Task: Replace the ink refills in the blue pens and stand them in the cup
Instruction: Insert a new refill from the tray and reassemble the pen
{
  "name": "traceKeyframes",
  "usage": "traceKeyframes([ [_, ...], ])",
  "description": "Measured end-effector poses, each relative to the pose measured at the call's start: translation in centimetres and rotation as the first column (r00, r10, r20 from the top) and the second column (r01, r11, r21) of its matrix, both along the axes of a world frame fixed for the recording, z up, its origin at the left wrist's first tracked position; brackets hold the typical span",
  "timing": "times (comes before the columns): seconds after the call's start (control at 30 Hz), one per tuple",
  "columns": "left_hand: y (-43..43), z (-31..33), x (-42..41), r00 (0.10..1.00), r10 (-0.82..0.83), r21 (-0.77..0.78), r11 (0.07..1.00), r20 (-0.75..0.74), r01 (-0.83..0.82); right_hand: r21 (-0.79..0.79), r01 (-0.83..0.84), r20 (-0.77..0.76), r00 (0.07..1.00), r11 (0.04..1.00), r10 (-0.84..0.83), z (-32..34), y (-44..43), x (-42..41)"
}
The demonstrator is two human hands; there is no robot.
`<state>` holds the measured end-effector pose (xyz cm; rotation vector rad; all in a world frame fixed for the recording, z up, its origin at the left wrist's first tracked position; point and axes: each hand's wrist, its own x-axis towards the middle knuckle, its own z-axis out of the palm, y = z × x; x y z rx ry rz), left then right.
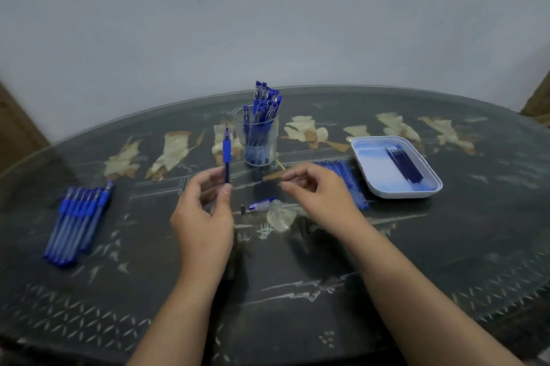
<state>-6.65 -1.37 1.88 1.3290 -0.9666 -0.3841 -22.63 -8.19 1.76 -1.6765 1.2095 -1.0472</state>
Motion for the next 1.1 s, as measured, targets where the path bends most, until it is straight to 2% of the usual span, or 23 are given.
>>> traceKeyframes([
  [0.1,0.5,-0.8,2.5,0.997,0.082,0.029,0.996,0.0,-0.082,-0.167,-0.059,-0.303,0.953,0.984,0.006,-1.6,0.2,2.4],
  [0.17,0.9,-1.3,3.2,0.994,0.1,0.053,0.993,0.039,-0.102,-0.285,-0.099,-0.44,0.897,0.953,-0.039,-2.3,0.6,3.9],
  [0.33,1.3,-1.9,3.2,0.997,0.037,0.073,0.996,0.067,-0.042,-0.441,-0.113,-0.527,0.836,0.89,-0.155,-3.0,1.0,5.6],
  [0.5,1.4,-2.0,3.0,0.996,-0.036,0.067,0.997,0.08,0.031,-0.481,-0.065,-0.437,0.882,0.874,-0.175,-3.1,0.7,5.4],
  [0.57,1.4,-2.1,3.1,0.996,-0.05,0.069,0.997,0.071,0.045,-0.458,-0.022,-0.343,0.927,0.889,-0.154,-2.8,0.7,5.3],
  [0.63,1.4,-2.2,3.2,0.994,-0.073,0.067,0.995,0.076,0.068,-0.348,0.04,-0.17,0.98,0.937,-0.105,-1.6,0.8,5.0],
  [0.7,1.4,-2.2,3.1,0.989,-0.104,0.072,0.993,0.109,0.096,-0.152,0.063,0.1,0.994,0.986,-0.048,0.4,1.1,4.5],
  [0.77,1.4,-2.2,3.0,0.978,-0.132,0.075,0.99,0.163,0.121,-0.001,0.017,0.346,0.938,1.0,-0.015,2.3,1.6,4.1],
  [0.83,1.5,-2.1,3.0,0.967,-0.152,0.081,0.987,0.206,0.138,0.04,-0.031,0.446,0.895,0.999,0.01,3.4,1.9,3.9],
  [0.93,1.6,-2.1,3.0,0.956,-0.176,0.086,0.983,0.236,0.16,0.038,-0.06,0.49,0.871,0.998,0.034,4.0,2.2,3.6],
  [1.1,1.5,-2.1,2.8,0.94,-0.186,0.078,0.982,0.286,0.17,-0.046,-0.045,0.356,0.932,0.998,0.059,4.1,2.3,3.5],
])
